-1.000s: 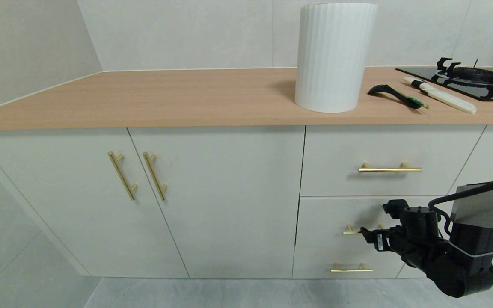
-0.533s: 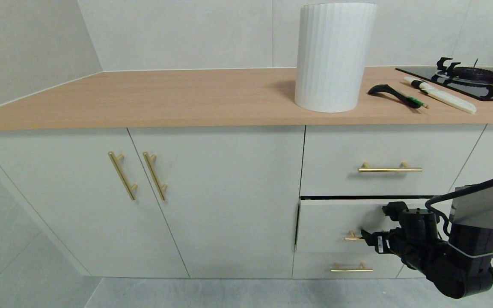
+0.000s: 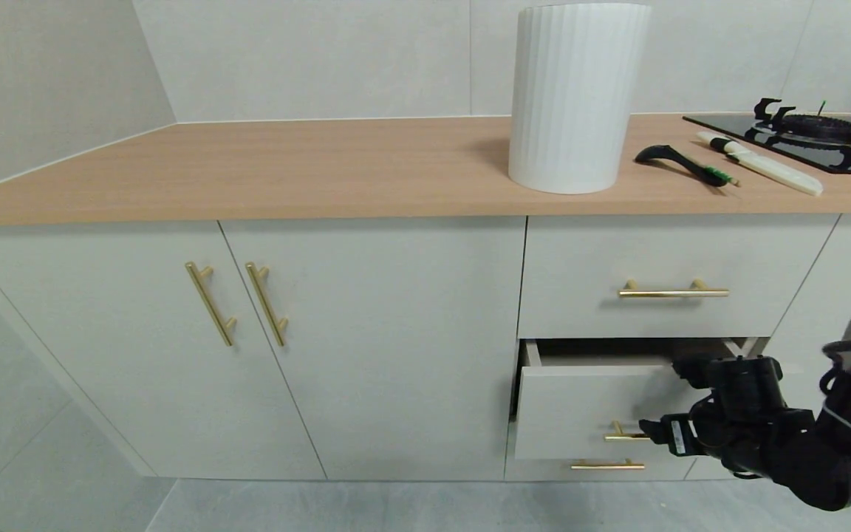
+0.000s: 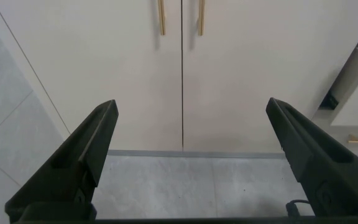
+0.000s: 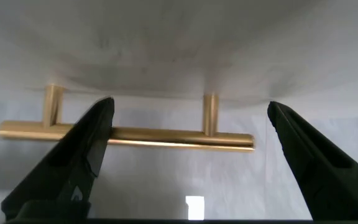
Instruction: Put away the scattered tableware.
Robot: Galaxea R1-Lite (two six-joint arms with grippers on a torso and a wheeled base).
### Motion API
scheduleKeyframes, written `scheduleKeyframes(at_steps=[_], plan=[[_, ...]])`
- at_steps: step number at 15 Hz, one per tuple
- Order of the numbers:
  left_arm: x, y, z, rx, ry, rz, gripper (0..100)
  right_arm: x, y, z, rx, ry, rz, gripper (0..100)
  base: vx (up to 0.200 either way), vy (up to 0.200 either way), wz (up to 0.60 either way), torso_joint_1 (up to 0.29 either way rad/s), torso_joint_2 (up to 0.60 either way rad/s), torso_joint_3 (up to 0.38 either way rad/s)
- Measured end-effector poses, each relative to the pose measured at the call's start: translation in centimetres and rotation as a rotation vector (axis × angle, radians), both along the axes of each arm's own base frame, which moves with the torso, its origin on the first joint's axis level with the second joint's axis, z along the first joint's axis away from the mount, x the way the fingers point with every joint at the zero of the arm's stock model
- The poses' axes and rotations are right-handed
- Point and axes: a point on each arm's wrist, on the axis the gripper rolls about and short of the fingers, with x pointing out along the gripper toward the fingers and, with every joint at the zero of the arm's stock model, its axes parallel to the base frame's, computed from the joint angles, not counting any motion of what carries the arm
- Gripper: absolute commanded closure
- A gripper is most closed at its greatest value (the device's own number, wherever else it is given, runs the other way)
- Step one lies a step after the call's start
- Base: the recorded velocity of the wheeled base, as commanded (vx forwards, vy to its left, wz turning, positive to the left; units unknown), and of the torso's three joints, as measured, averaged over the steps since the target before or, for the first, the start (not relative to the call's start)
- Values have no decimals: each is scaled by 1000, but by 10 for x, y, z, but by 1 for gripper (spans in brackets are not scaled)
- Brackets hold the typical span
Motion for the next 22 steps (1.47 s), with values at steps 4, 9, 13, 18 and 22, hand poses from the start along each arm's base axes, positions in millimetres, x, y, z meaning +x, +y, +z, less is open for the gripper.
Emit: scheduleKeyframes(at_steps=[4, 9, 13, 18, 22], plan=[[0, 0, 0, 0, 0, 0, 0, -25, 8, 53, 27, -7, 68, 0, 0, 0, 0, 0, 0, 0], [0, 0, 0, 0, 0, -1, 0, -45, 25, 106, 69, -197, 138, 0, 0, 0, 0, 0, 0, 0], [0, 0, 0, 0, 0, -1, 0, -37, 27, 108, 75, -281, 119, 0, 0, 0, 0, 0, 0, 0], [0, 0, 0, 0, 0, 0, 0, -15, 32, 85, 92, -341, 58, 0, 0, 0, 0, 0, 0, 0], [0, 0, 0, 0, 0, -1, 0, -2, 33, 57, 85, -321, 41, 0, 0, 0, 0, 0, 0, 0]])
